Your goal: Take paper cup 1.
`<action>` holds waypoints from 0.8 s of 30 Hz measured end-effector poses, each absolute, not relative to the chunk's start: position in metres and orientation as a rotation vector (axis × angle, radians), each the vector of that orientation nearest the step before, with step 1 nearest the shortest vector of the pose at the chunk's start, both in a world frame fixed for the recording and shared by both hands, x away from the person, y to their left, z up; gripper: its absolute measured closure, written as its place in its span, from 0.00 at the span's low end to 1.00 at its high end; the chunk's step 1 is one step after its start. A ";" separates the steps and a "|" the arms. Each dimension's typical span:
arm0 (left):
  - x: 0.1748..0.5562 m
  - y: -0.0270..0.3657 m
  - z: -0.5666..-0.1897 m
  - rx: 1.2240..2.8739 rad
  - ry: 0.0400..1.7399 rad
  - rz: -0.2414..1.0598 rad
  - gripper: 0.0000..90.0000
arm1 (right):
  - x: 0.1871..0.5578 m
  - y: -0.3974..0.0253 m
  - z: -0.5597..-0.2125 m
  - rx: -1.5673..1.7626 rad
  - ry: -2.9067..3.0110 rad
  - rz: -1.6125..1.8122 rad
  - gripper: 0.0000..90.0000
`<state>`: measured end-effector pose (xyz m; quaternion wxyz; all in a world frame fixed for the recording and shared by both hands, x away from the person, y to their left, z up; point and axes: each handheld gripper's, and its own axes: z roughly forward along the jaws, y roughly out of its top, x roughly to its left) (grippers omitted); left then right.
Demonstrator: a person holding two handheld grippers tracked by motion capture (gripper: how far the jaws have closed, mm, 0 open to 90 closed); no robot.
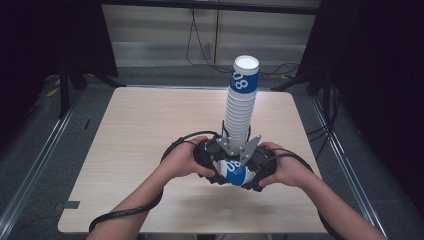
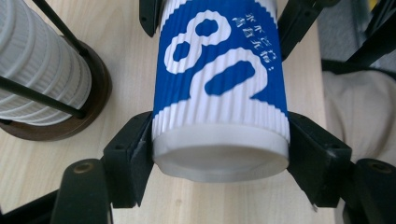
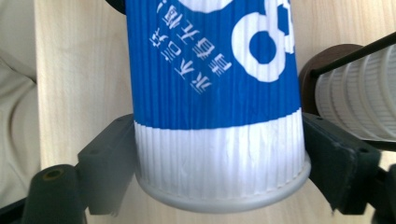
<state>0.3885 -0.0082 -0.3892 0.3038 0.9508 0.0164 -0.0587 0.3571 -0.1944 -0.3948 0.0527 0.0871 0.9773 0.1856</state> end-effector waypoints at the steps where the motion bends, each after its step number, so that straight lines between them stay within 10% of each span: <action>1: 0.389 -0.007 -0.388 2.518 0.043 -0.157 0.33 | 0.356 -0.195 -0.396 0.295 2.973 0.577 0.17; 24: 0.398 0.015 -0.384 2.400 0.113 -0.207 0.33 | 0.355 -0.230 -0.411 0.474 2.790 1.098 0.14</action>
